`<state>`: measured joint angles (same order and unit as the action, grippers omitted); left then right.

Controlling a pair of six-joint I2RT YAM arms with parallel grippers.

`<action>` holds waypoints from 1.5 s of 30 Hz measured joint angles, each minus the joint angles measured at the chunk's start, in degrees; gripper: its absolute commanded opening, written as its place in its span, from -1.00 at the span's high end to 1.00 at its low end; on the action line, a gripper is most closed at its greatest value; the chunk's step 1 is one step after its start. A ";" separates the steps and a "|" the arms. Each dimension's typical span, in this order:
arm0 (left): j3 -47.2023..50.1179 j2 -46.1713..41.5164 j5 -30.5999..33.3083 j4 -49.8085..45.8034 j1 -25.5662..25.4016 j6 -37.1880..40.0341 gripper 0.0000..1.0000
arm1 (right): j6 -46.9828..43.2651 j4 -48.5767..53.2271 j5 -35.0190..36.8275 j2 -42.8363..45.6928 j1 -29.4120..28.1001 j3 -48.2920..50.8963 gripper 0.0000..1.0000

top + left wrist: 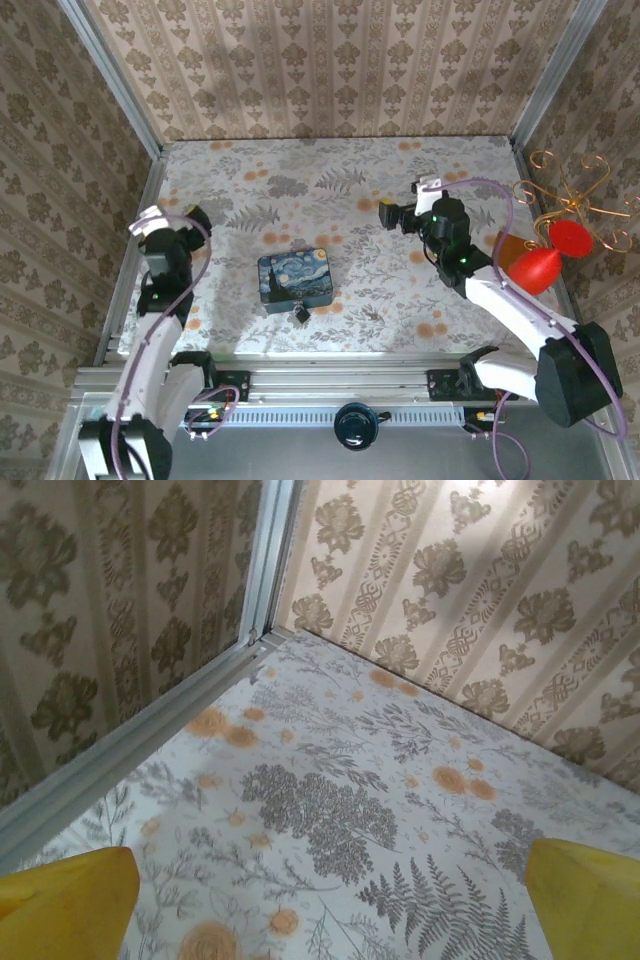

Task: Unlock a padlock with a key

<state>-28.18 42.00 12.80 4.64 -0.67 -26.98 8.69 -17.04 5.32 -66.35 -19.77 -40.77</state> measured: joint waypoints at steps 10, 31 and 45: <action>-1.46 0.42 -18.10 -15.54 1.46 -2.89 -1.00 | 11.47 12.61 -13.14 0.20 -1.38 -4.26 -1.00; 6.69 -7.61 -14.47 -23.63 -18.08 -1.09 -1.00 | 19.93 48.48 -3.19 -6.73 -28.52 -11.65 -0.56; 9.75 -11.76 -14.49 -19.91 -18.40 0.04 -1.00 | 27.58 56.74 -3.17 -13.31 -26.97 -6.03 0.07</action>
<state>-18.44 30.24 -1.69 -15.27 -19.07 -26.94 36.27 39.70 2.15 -79.66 -46.74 -46.81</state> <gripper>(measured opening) 0.999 0.494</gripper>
